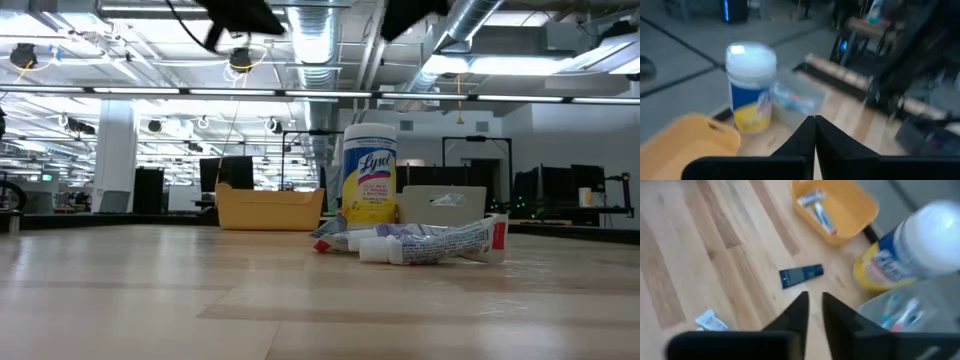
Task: Pick & Place Travel size toiletries
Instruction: Put the blue shaving butter into the black bin
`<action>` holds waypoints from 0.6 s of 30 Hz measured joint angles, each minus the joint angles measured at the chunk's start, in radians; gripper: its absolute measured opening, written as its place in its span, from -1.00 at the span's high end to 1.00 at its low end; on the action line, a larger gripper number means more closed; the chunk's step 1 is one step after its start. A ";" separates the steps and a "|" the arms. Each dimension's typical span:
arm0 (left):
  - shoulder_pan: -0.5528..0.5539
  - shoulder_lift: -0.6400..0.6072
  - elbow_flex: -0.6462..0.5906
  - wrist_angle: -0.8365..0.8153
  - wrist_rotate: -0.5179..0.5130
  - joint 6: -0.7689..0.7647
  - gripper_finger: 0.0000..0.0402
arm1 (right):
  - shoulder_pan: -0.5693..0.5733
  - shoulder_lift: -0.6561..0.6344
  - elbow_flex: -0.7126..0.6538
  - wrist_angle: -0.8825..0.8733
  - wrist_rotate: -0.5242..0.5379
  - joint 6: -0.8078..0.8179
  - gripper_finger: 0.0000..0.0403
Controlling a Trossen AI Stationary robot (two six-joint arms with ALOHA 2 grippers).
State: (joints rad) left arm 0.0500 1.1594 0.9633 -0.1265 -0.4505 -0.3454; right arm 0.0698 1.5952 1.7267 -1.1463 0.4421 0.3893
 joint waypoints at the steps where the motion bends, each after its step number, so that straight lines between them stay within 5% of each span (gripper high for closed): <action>1: -0.003 -0.046 0.000 -0.018 -0.006 0.001 0.98 | -0.023 0.022 0.000 0.008 -0.029 0.027 0.69; 11: -0.146 -0.460 0.000 -0.075 -0.014 0.076 0.44 | -0.151 0.362 0.001 0.107 -0.217 0.220 -0.55; 18: -0.204 -0.692 -0.028 -0.078 -0.030 0.024 0.17 | -0.194 0.503 0.005 0.284 -0.341 0.403 -0.81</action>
State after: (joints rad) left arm -0.1544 0.4677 0.9352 -0.2049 -0.4807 -0.3217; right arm -0.1244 2.0987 1.7317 -0.8618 0.1008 0.7919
